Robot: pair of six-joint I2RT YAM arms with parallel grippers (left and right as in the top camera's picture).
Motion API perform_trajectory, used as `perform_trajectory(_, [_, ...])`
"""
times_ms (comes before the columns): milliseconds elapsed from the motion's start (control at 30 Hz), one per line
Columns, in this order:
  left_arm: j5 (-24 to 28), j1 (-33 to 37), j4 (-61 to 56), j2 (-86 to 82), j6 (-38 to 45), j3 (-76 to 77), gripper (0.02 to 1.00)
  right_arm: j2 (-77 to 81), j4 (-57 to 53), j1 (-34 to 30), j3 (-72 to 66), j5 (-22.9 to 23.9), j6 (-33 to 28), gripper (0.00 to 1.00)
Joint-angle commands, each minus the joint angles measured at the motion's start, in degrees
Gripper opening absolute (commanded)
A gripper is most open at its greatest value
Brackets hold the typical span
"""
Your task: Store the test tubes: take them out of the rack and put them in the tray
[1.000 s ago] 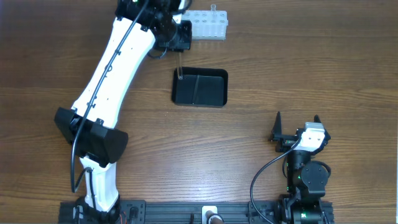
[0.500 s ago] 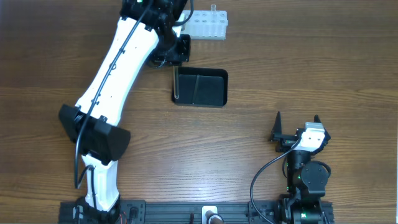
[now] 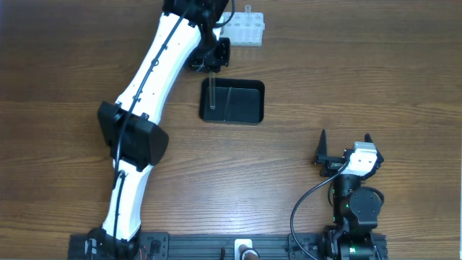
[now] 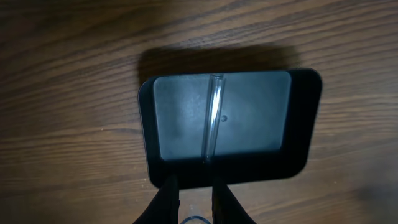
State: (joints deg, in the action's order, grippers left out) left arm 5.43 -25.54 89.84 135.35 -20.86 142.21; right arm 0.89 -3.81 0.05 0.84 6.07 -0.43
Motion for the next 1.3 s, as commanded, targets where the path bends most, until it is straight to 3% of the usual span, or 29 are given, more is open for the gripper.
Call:
perform_trajectory(33, [0.57,0.24,0.24,3.87,-0.59,1.40,0.066,-0.61,-0.02,0.39,-0.52,-0.46,-0.02,0.991])
perform_trajectory(1300, [0.57,0.20,-5.53,16.33,-0.59,1.44,0.058,-0.61,-0.02,0.39,-0.52,-0.46,0.00,0.993])
